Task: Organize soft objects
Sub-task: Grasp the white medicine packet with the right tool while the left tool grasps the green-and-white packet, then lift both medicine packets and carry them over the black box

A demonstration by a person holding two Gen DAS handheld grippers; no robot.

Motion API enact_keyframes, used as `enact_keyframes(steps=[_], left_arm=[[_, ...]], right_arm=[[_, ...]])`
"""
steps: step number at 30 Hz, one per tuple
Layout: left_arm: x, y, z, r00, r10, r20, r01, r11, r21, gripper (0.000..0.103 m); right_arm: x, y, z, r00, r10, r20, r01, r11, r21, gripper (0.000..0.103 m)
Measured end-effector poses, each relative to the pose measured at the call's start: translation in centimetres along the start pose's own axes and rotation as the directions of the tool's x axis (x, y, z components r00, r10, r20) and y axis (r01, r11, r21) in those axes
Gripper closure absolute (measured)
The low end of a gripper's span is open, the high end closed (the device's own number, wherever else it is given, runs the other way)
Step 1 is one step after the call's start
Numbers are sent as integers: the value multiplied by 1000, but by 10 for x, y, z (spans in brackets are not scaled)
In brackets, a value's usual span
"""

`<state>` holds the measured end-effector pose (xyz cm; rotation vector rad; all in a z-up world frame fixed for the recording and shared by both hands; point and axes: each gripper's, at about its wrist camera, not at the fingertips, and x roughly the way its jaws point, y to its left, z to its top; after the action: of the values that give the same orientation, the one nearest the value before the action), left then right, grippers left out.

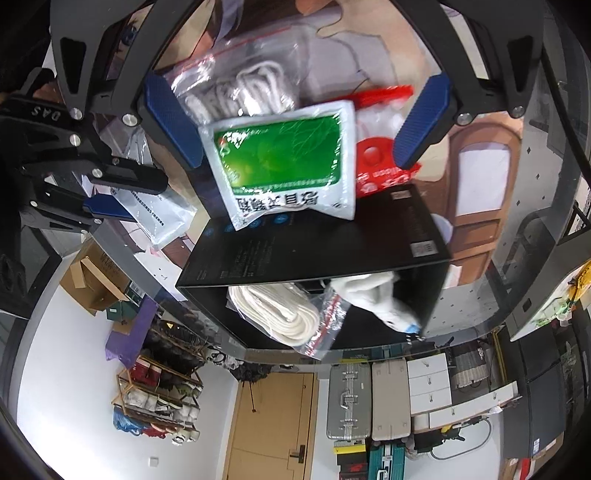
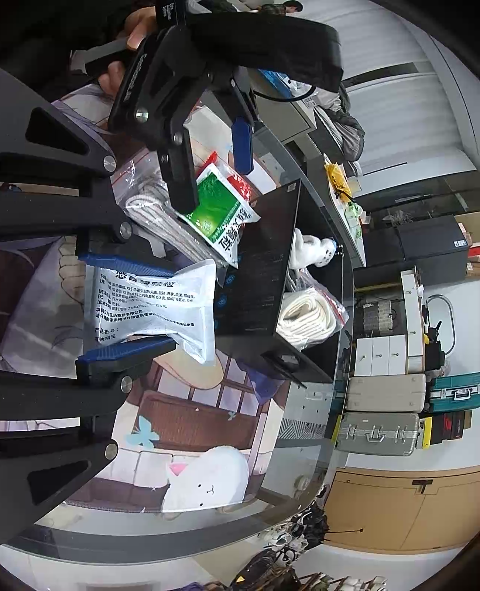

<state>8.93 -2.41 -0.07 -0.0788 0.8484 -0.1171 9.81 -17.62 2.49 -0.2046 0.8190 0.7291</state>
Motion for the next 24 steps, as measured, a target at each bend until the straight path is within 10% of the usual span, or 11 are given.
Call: enact_keyframes(steps=[12,24], left_arm=[[12,-14,8,1000,4,-14,-3,999,42,3],[2,-8,6,1000,2,26,-4,997,73,43]], right_arm=[[-4,-7,0,1000,-7,13,7,1000,22,70],[-5,-8,-1,1000,-11,17,10,1000,27,70]])
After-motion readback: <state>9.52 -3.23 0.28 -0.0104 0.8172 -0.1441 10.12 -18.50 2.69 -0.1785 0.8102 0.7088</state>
